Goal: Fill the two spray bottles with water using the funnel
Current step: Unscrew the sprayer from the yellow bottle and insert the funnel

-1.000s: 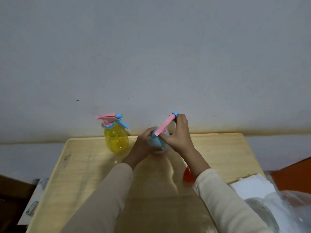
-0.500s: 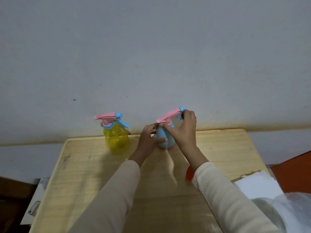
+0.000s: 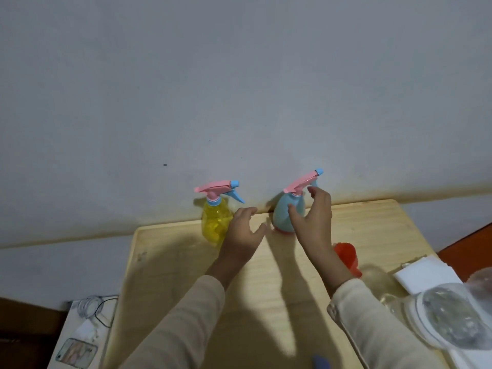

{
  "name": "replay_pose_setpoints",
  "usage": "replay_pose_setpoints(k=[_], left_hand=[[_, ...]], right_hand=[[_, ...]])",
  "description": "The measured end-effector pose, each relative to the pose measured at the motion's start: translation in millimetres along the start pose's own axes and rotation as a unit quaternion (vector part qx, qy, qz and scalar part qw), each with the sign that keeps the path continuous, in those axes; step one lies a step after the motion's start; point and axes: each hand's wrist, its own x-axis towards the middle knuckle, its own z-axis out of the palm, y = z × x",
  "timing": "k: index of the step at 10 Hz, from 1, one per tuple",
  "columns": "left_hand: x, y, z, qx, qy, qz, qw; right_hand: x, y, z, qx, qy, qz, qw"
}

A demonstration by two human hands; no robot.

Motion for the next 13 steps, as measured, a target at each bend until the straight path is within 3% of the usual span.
replay_pose_setpoints(k=[1,2,3,4,5,6,8,9,10,11,12,13], left_hand=[[-23.2,-20.8,-36.8,0.017,0.113,0.024,0.993],[-23.4,-45.8,-63.8,0.015,0.150,-0.023,0.988],[-10.4,-66.5,-84.1,0.019,0.106,-0.012,0.994],[9.2,-81.5,-85.6,0.098,0.023,0.056,0.993],[14.4,-87.5,-81.8,0.107,-0.025,0.045,0.993],[16.0,-82.2,-75.7,0.050,-0.040,-0.028,0.998],[3.4,-86.6,-70.9,-0.033,0.011,0.044,0.998],[-8.0,-83.5,-67.9,0.004,-0.008,0.113,0.994],[-17.3,-70.8,-63.2,0.029,-0.028,0.127,0.991],[-33.4,-44.9,-56.7,-0.048,-0.075,0.073,0.993],[-44.1,-31.4,-48.5,-0.124,-0.111,0.025,0.986],[-60.6,-14.0,-37.3,-0.170,-0.139,0.002,0.976]], right_hand=[[-36.6,-19.2,25.4,0.029,-0.010,-0.018,0.999],[-59.8,-32.1,54.4,0.040,-0.028,-0.047,0.998],[-72.4,-51.5,91.4,0.039,-0.052,-0.065,0.996],[-66.3,-72.8,113.2,0.058,-0.054,-0.066,0.995],[-56.9,-79.8,128.1,0.073,-0.061,-0.055,0.994],[-50.3,-80.7,143.6,0.099,-0.029,0.007,0.995],[-45.8,-77.8,131.0,0.185,-0.001,0.061,0.981],[-44.1,-68.1,104.6,0.253,-0.023,0.077,0.964],[-42.9,-62.0,83.7,0.293,-0.046,0.091,0.951],[-44.0,-53.9,54.2,0.384,-0.082,0.138,0.909],[-44.5,-47.2,28.8,0.459,-0.170,0.177,0.854],[-48.3,-35.8,-0.5,0.480,-0.224,0.185,0.828]])
